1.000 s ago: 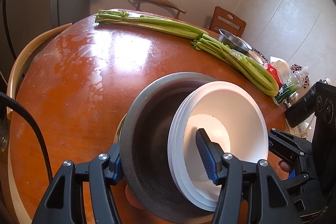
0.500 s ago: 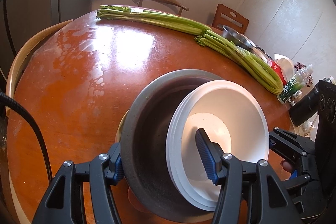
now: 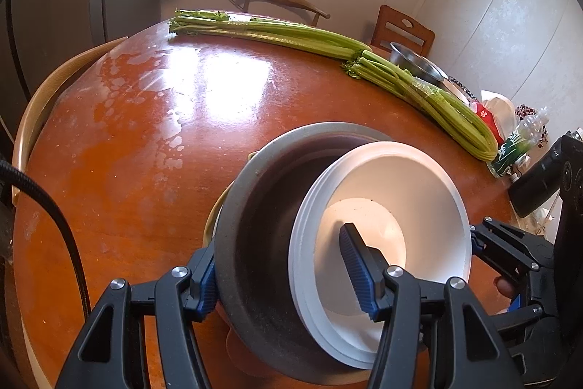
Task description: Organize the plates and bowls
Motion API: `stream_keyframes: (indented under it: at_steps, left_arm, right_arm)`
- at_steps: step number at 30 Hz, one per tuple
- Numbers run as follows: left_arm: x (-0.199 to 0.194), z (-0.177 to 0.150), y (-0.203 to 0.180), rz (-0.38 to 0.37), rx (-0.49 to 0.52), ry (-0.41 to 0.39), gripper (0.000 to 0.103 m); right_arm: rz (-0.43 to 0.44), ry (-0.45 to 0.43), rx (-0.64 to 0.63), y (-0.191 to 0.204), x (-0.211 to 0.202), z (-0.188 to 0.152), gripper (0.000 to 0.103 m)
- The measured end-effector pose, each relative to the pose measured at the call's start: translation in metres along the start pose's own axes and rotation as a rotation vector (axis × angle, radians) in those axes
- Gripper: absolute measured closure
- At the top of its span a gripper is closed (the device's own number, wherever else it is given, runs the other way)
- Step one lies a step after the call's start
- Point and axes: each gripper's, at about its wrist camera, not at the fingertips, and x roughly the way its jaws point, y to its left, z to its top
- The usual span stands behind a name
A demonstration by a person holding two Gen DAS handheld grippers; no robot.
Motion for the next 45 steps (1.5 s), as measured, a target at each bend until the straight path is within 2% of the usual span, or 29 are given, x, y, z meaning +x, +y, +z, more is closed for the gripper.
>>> stream_keyframes:
  at_steps: [6,33,35,38,41,45]
  left_arm:
    - [0.000,0.000,-0.002,0.003,-0.002,-0.004,0.044]
    - [-0.021,0.001,0.003,0.018,-0.007,-0.052,0.044]
    - [-0.023,0.001,0.002,0.030,0.000,-0.059,0.044]
    - [-0.029,0.002,0.004,0.125,0.006,-0.092,0.043]
    - [-0.031,0.002,0.011,0.095,-0.019,-0.088,0.043]
    - [-0.034,0.000,0.011,0.111,-0.012,-0.091,0.043]
  right_arm:
    - [-0.061,-0.021,-0.014,-0.002,-0.001,-0.001,0.038]
    - [-0.055,-0.031,-0.009,-0.005,0.002,0.000,0.038]
    - [-0.051,-0.030,-0.010,-0.005,0.003,0.000,0.038]
    - [-0.043,-0.031,-0.005,-0.005,0.004,0.000,0.038]
    - [-0.037,-0.033,-0.008,-0.004,0.005,0.001,0.038]
    - [-0.038,-0.035,-0.005,-0.004,0.005,0.001,0.038]
